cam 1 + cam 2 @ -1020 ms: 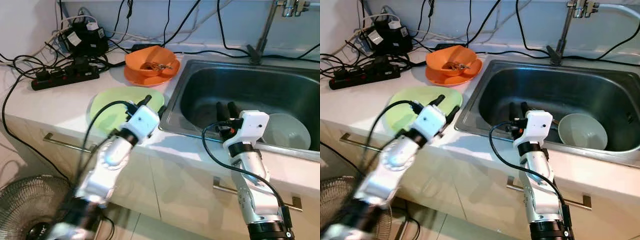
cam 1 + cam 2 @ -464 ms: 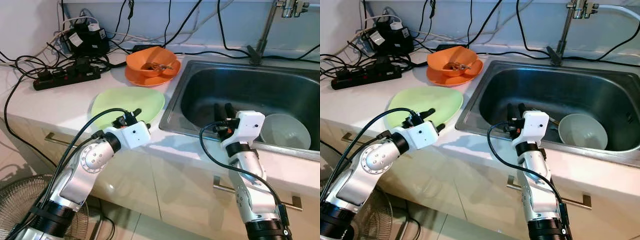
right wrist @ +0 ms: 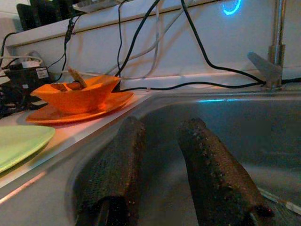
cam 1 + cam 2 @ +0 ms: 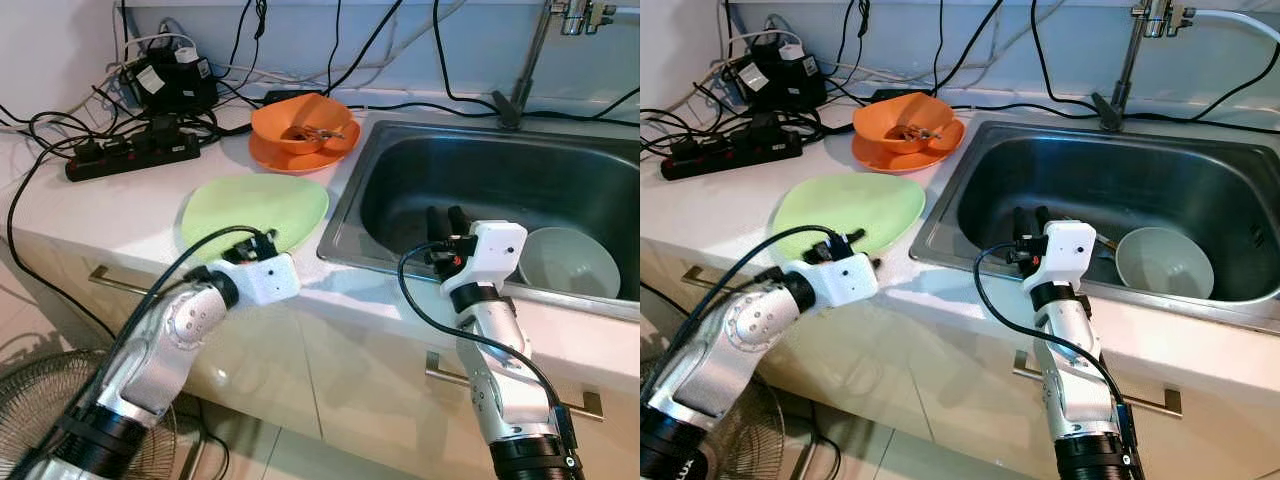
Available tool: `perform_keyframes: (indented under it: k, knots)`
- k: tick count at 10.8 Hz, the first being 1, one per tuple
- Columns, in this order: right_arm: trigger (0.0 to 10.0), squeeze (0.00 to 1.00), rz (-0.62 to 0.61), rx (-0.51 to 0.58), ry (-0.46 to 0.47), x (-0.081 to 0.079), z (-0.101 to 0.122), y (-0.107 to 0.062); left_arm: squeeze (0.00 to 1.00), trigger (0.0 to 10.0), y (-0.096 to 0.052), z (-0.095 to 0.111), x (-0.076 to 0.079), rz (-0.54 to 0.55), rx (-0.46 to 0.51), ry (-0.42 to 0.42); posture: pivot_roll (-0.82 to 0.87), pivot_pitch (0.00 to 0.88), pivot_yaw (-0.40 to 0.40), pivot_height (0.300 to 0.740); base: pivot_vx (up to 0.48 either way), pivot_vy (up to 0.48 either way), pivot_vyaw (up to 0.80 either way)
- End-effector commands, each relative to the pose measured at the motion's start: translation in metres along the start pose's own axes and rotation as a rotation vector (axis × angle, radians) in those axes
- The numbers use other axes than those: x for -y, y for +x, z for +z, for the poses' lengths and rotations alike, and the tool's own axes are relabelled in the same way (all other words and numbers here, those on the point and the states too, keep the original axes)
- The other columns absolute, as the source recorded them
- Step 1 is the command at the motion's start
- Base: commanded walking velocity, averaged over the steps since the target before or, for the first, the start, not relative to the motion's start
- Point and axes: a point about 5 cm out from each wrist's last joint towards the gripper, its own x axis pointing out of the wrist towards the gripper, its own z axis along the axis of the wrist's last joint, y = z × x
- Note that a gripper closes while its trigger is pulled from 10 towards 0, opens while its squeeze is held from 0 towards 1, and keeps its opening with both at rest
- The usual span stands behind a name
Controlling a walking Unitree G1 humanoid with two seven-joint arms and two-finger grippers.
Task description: Kitchen organization
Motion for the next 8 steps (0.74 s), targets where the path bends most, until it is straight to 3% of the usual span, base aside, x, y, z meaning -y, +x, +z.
perform_keyframes:
  k: [1, 3, 6, 8]
  knots:
    - [10.0, 0.00, 0.007, -0.011, 0.004, -0.002, -0.001, 0.002, 0.00, 10.0, 0.001, -0.005, -0.004, 0.009, -0.043, 0.037, 0.08, 0.040, 0.118, 0.740, 0.000, 0.000, 0.00]
    - [10.0, 0.00, 0.006, -0.014, 0.004, -0.002, -0.001, 0.002, 0.00, 10.0, 0.000, -0.013, -0.008, 0.012, -0.105, 0.076, 0.08, 0.043, 0.119, 0.740, 0.000, 0.000, 0.00]
    - [10.0, 0.00, 0.009, -0.018, 0.005, -0.003, -0.002, 0.002, 0.00, 10.0, -0.002, -0.035, -0.011, -0.005, -0.277, 0.172, 0.08, 0.043, 0.118, 0.740, 0.000, 0.000, 0.00]
    - [10.0, 0.00, 0.012, -0.018, 0.005, -0.004, -0.001, 0.003, 0.00, 10.0, 0.000, -0.038, -0.011, 0.004, -0.308, 0.189, 0.08, 0.044, 0.118, 0.740, 0.000, 0.000, 0.00]
